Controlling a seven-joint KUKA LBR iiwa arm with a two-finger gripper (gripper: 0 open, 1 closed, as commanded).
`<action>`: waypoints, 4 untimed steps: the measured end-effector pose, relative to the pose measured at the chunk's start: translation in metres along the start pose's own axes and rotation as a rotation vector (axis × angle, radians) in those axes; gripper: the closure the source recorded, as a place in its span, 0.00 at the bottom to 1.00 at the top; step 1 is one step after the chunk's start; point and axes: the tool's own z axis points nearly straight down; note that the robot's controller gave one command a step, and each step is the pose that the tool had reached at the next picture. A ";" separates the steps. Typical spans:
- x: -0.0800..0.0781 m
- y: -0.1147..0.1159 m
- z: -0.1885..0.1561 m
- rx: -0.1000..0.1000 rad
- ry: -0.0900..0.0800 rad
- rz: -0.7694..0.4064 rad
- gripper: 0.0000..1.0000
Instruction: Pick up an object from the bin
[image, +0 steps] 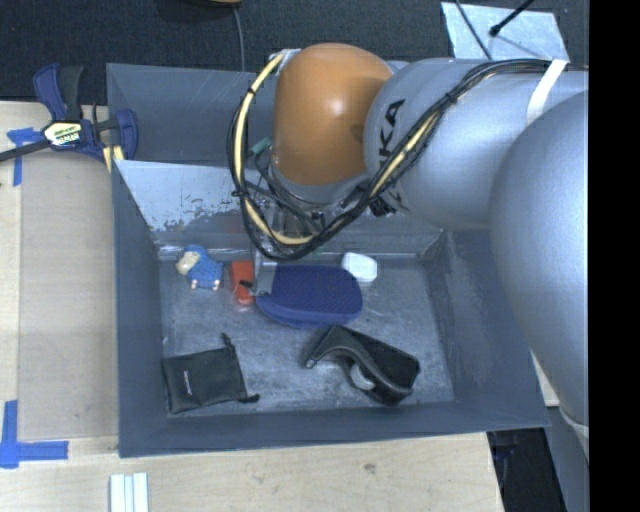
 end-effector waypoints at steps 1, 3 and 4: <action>0.013 -0.009 0.093 0.004 0.008 0.476 0.00; 0.048 0.021 -0.059 -0.005 -0.006 0.441 1.00; 0.085 0.024 -0.161 -0.003 -0.006 0.138 1.00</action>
Offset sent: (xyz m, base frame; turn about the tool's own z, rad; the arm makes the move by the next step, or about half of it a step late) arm -0.0115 -0.0080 -0.0902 0.4753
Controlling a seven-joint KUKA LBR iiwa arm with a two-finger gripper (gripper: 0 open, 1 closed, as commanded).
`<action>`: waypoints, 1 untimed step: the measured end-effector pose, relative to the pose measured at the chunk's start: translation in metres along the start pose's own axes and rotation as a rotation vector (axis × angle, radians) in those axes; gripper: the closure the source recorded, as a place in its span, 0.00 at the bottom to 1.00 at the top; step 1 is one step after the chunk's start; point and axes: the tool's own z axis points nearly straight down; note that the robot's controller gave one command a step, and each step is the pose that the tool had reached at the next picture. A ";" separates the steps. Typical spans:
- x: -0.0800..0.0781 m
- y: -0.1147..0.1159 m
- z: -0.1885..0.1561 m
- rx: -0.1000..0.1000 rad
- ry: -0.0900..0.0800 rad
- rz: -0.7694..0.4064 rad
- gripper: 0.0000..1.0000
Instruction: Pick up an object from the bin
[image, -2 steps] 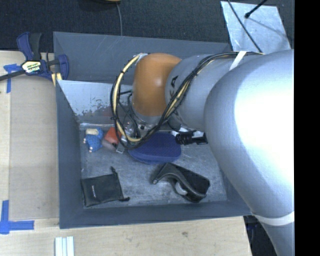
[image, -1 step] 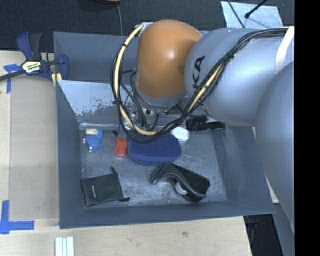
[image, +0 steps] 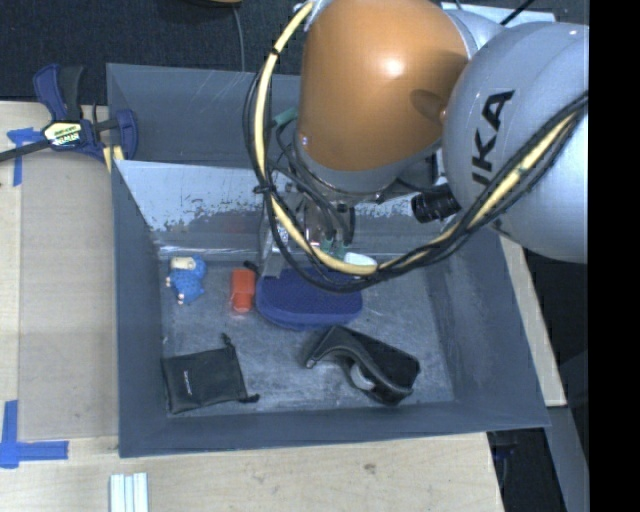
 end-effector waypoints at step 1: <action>-0.003 0.004 0.149 0.007 0.014 -0.065 1.00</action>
Offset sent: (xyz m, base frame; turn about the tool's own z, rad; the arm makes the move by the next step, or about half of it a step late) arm 0.0063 0.0046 -0.1437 -0.0645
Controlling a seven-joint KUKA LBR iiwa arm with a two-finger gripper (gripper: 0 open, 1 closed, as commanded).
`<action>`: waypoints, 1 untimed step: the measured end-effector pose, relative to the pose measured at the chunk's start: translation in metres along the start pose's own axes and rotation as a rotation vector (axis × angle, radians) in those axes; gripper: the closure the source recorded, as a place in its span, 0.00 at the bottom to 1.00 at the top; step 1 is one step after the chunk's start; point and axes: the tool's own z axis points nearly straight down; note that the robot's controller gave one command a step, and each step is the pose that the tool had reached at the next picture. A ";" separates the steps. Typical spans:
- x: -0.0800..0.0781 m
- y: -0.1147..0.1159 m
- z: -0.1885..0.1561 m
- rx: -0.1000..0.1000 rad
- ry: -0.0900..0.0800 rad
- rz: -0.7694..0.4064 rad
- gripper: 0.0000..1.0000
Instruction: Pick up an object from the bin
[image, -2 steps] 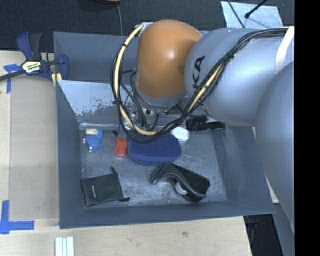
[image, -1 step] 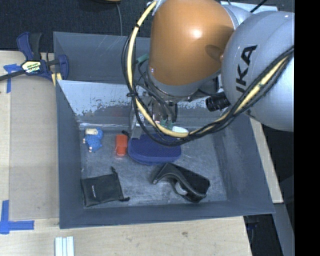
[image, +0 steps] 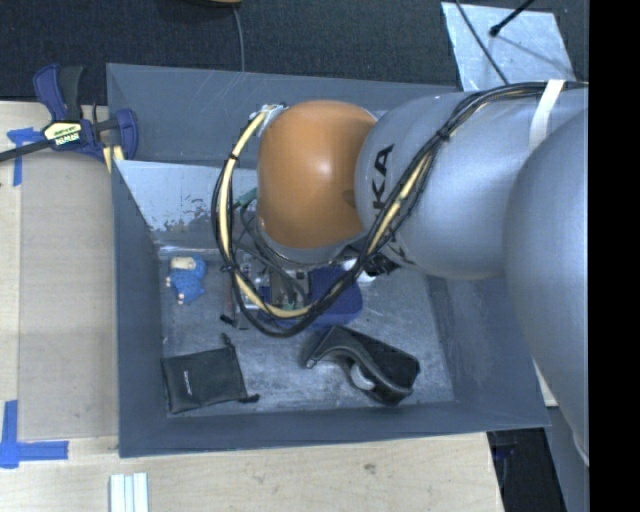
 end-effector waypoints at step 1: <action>-0.001 0.000 -0.005 -0.003 -0.007 0.001 0.00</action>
Offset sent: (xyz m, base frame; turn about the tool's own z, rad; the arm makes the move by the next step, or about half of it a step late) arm 0.0000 0.0000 0.0000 0.0000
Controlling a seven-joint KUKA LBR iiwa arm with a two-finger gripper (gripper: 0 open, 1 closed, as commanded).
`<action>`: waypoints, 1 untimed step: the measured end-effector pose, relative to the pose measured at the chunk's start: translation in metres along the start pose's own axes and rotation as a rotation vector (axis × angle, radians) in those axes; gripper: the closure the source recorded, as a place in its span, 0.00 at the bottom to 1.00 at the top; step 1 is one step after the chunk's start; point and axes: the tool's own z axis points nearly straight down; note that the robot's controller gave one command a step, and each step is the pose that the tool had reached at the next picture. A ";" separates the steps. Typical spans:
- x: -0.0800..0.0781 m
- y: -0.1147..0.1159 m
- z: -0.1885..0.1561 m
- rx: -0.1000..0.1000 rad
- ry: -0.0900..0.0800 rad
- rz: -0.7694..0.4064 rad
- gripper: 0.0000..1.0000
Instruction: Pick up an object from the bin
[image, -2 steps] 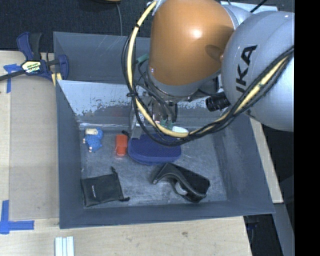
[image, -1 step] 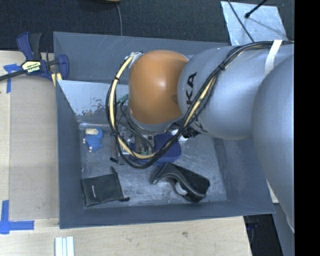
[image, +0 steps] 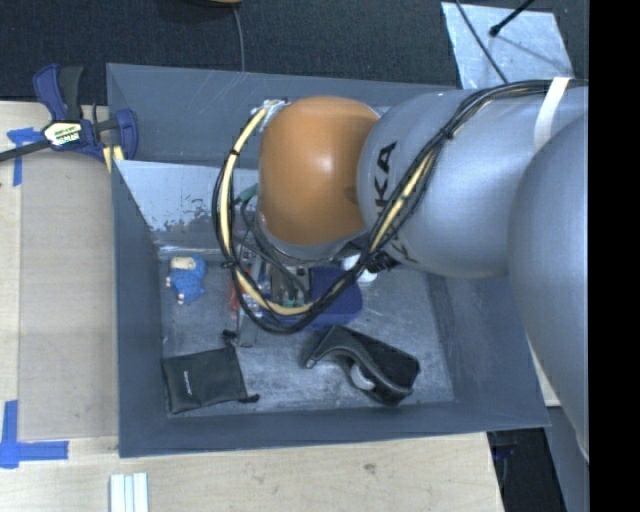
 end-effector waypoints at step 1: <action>0.050 0.004 0.130 0.001 0.006 -0.223 0.00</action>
Offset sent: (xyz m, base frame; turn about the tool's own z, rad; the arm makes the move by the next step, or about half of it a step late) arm -0.0485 0.0086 -0.1274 -0.2232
